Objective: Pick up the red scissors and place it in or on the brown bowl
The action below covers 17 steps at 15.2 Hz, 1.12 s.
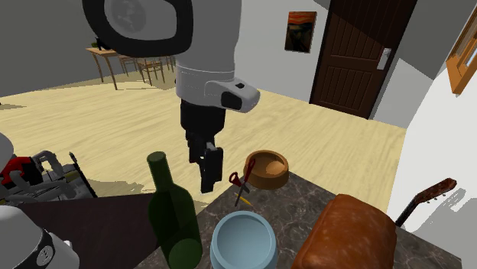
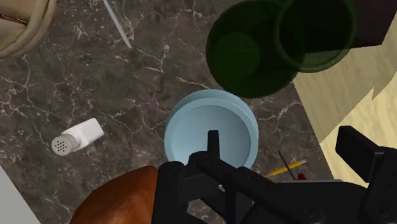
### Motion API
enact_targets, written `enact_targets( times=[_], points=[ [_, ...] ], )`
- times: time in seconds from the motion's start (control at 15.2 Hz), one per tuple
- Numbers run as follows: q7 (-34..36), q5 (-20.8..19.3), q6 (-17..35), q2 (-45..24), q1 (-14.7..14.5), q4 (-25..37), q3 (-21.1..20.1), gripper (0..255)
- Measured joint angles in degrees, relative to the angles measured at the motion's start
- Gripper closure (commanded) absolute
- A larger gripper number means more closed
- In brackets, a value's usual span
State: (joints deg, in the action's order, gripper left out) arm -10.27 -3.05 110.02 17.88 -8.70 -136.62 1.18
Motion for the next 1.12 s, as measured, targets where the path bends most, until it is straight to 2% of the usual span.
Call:
enact_targets(
  times=[0.4,0.92,1.12],
  points=[
    [-2.65,0.54,8.71,-11.01,-2.67,3.7,-2.03,0],
    [-5.54,-0.23,16.82,-25.57,-5.8,12.0,-5.02,0],
    [-6.15,-0.6,18.73,-28.39,-6.16,13.21,-5.36,0]
  ],
)
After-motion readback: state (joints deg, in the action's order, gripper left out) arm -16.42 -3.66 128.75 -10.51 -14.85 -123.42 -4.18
